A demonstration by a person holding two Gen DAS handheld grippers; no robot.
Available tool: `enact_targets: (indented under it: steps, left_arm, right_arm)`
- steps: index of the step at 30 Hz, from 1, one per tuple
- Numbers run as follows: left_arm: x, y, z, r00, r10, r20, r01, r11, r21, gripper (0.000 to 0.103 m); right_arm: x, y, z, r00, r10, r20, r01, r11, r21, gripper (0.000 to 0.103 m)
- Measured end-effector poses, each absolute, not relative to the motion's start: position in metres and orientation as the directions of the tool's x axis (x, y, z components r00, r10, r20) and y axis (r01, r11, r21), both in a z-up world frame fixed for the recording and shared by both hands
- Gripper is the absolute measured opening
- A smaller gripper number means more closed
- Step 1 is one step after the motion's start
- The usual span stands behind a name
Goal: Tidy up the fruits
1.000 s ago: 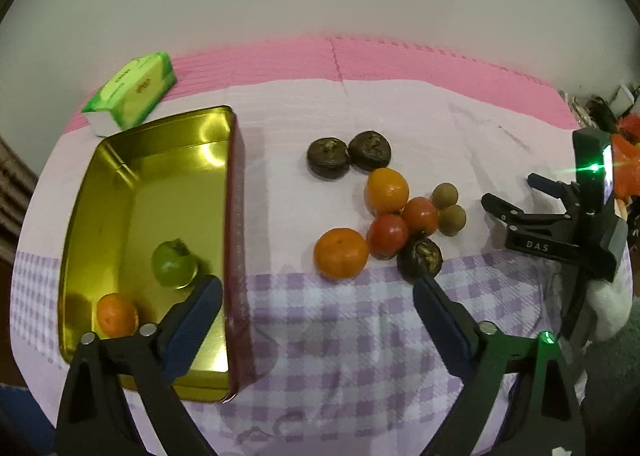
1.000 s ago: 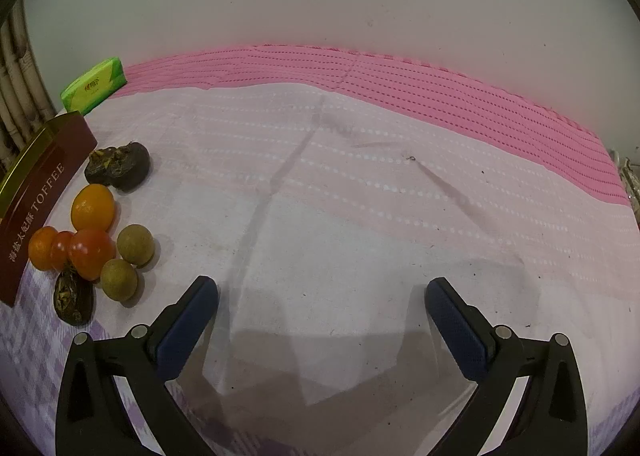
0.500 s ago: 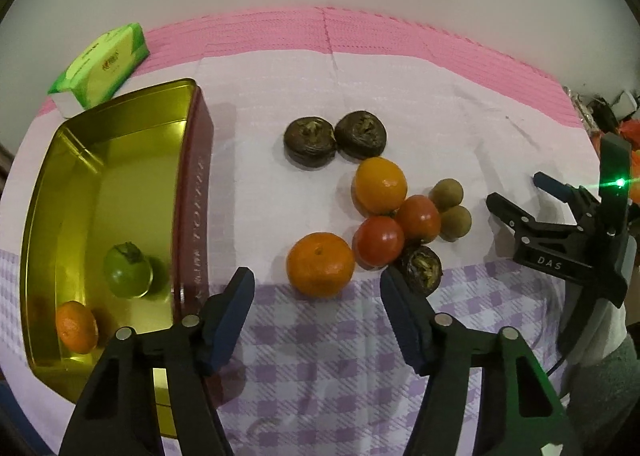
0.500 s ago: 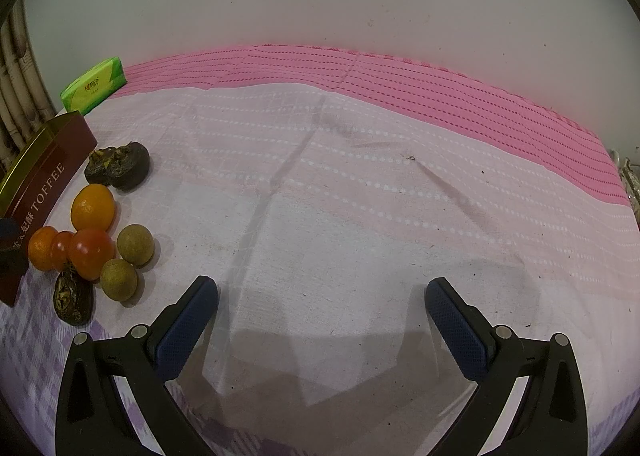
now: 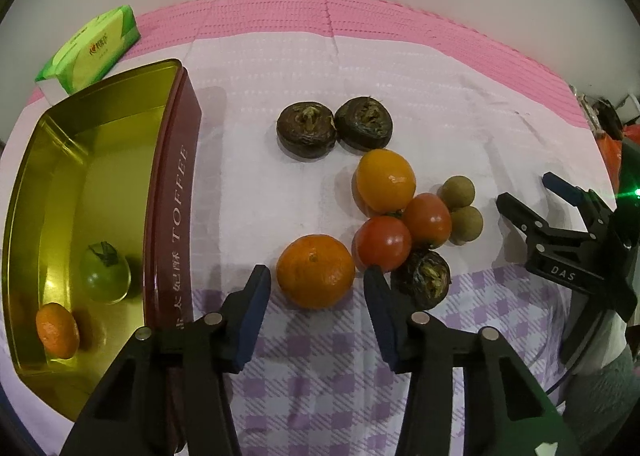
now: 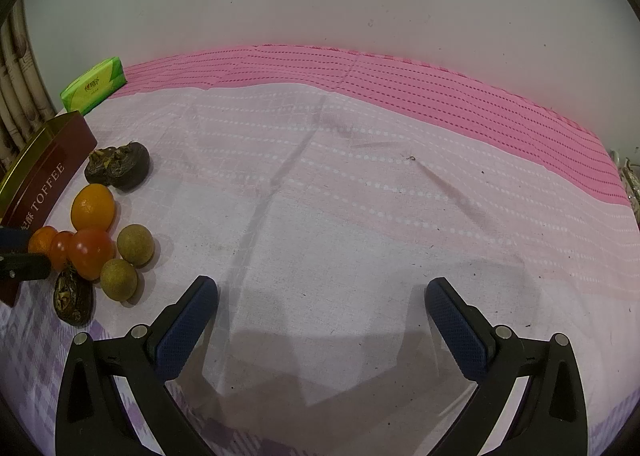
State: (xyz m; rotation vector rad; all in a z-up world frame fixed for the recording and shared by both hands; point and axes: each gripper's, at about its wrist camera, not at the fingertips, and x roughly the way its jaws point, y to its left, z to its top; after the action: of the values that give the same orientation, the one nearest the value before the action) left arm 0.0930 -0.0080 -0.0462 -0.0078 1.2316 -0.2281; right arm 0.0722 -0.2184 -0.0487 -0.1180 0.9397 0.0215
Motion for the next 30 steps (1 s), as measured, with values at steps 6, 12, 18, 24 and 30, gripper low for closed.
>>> enact_targets:
  steps: [6, 12, 18, 24, 30]
  left_arm:
    - [0.098, -0.009, -0.052, 0.300, -0.175, -0.938, 0.163, 0.978, -0.130, 0.041]
    - [0.098, -0.008, -0.055, 0.294, -0.185, -0.938, 0.156, 0.977, -0.144, 0.037]
    - [0.097, -0.005, -0.054, 0.291, -0.194, -0.937, 0.151, 0.976, -0.155, 0.036]
    - [0.089, -0.006, -0.047, 0.297, -0.205, -0.933, 0.171, 0.972, -0.159, 0.035]
    - [0.078, -0.008, -0.036, 0.306, -0.229, -0.924, 0.196, 0.965, -0.174, 0.035]
  right_arm:
    - [0.073, -0.218, -0.049, 0.590, -0.033, -0.806, -0.070, 0.993, -0.092, 0.103]
    - [0.073, -0.218, -0.049, 0.591, -0.033, -0.806, -0.070, 0.993, -0.092, 0.103]
    - [0.072, -0.218, -0.049, 0.591, -0.033, -0.806, -0.070, 0.993, -0.092, 0.103]
    - [0.072, -0.219, -0.049, 0.591, -0.033, -0.806, -0.070, 0.993, -0.092, 0.103]
    - [0.072, -0.219, -0.049, 0.591, -0.033, -0.806, -0.070, 0.993, -0.092, 0.103]
